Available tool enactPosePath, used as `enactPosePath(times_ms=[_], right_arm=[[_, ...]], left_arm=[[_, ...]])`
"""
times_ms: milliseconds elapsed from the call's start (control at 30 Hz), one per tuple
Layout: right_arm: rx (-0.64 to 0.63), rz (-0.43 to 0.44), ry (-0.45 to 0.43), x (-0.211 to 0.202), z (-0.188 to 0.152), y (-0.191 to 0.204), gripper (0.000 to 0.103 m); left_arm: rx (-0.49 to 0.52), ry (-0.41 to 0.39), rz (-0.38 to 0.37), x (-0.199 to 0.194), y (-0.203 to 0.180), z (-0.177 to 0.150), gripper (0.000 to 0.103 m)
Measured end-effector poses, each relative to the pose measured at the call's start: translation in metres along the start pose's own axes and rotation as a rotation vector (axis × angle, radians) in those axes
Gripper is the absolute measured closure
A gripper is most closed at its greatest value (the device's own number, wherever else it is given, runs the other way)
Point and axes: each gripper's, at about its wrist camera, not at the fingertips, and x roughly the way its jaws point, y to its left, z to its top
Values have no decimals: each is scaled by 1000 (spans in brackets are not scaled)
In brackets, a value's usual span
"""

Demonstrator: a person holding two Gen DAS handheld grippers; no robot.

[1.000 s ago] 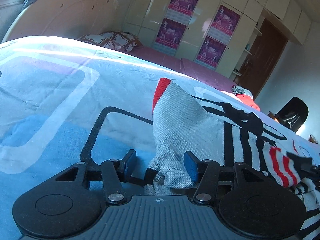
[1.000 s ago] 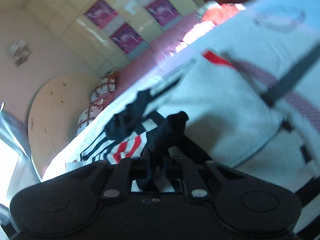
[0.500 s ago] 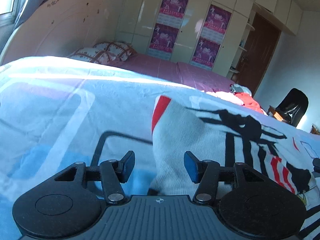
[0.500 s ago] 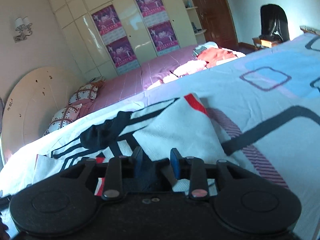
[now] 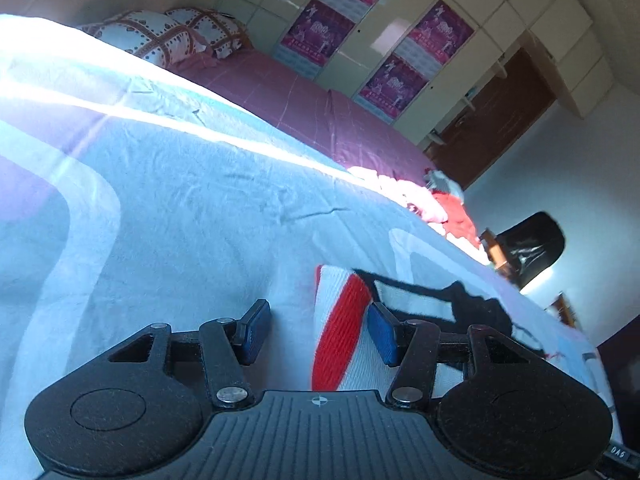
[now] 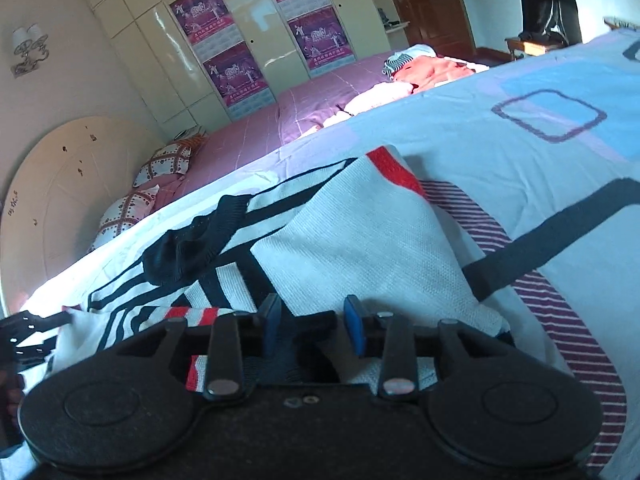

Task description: Fold small clothes

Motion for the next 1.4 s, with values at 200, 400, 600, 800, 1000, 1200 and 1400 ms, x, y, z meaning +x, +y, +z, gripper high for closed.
enactPosePath(times_ms=[200, 400, 600, 800, 1000, 1200, 1400], right_arm=[[43, 91, 13, 1, 0, -13, 68], [1, 149, 53, 12, 0, -15, 78], [-129, 87, 22, 9, 7, -3, 71], [-74, 117, 55, 8, 4, -16, 71], [-150, 123, 67, 12, 0, -7, 95], [-183, 64, -29, -4, -1, -1, 97], [-172, -5, -24, 4, -9, -7, 98]], left_arm=[[-64, 28, -78, 21, 8, -6, 95], [-48, 8, -68, 29, 5, -18, 95], [-5, -4, -44, 24, 0, -15, 95], [24, -19, -36, 16, 1, -15, 95], [31, -7, -41, 16, 5, -15, 95], [54, -23, -61, 8, 7, -12, 95], [34, -13, -60, 12, 16, -14, 95]])
